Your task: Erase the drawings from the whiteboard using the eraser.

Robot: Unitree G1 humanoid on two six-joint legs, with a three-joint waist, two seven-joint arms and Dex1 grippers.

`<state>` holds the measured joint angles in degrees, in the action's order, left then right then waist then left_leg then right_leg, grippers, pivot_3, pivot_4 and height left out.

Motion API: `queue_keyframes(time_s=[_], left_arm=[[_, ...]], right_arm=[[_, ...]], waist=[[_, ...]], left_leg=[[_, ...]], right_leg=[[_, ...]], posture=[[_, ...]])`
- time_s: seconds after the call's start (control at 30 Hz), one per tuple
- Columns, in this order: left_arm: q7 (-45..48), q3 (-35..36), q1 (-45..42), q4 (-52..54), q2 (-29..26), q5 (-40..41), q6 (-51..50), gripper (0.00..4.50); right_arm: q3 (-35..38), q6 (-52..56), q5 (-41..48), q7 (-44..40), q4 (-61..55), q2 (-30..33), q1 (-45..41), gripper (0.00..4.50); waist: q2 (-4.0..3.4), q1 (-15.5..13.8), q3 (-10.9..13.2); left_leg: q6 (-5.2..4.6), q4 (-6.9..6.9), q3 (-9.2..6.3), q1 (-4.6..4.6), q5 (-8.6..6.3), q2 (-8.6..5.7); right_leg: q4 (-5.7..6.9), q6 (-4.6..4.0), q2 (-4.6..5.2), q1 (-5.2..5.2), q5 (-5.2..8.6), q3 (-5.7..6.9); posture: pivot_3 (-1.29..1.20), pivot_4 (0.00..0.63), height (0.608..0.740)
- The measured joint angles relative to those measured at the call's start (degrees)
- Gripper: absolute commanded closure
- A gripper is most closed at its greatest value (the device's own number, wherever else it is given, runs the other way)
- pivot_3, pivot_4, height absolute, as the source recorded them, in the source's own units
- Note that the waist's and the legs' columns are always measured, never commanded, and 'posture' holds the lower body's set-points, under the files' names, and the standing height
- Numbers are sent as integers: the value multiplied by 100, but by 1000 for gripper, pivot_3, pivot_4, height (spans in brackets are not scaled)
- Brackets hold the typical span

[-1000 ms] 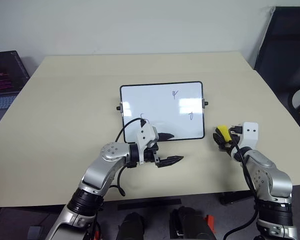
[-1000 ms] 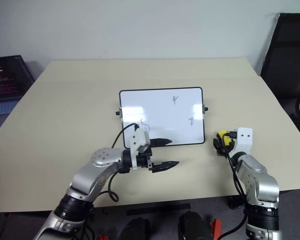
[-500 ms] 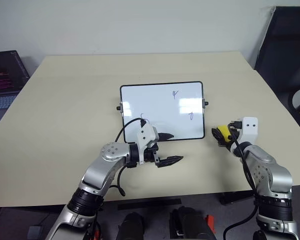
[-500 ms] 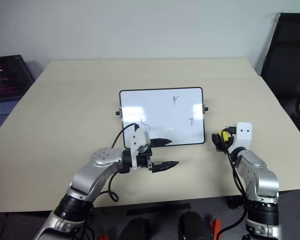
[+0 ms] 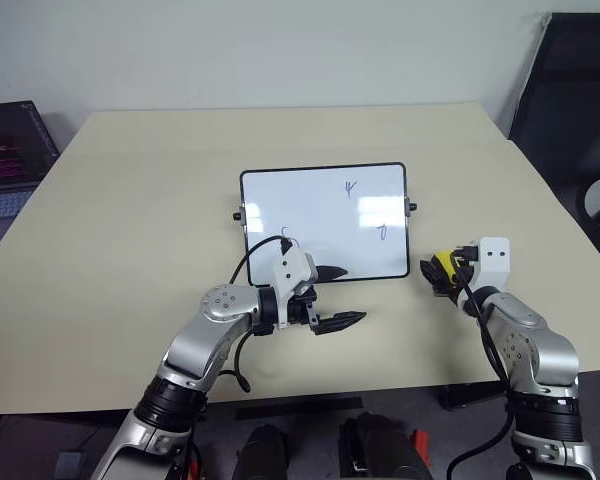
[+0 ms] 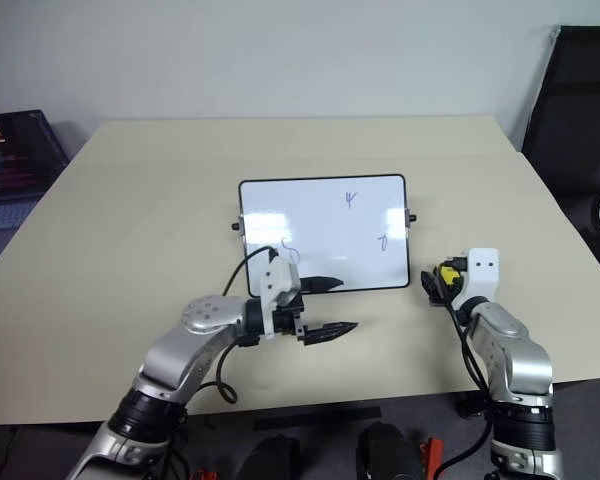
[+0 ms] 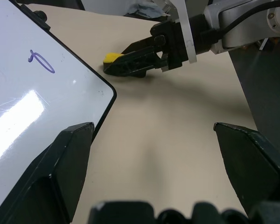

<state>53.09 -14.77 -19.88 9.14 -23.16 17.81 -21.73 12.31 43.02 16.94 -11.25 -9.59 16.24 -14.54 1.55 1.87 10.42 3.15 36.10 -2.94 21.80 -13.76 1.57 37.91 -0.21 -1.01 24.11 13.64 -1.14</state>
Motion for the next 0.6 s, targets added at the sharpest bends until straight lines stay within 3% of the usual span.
queue_keyframes(time_s=[0.43,0.6], left_arm=[[-9,0,0,0,1,0,-1,0],[-9,0,0,0,1,0,-1,0]], right_arm=[[-4,-108,-23,2,127,62,49,37],[-11,-125,-49,17,128,61,73,1612]], waist=[[0,0,0],[0,0,0]], left_leg=[[0,0,0,0,0,0],[0,0,0,0,0,0]], right_leg=[[0,0,0,0,0,1],[0,0,0,0,0,0]], posture=[[0,150,740],[0,150,740]])
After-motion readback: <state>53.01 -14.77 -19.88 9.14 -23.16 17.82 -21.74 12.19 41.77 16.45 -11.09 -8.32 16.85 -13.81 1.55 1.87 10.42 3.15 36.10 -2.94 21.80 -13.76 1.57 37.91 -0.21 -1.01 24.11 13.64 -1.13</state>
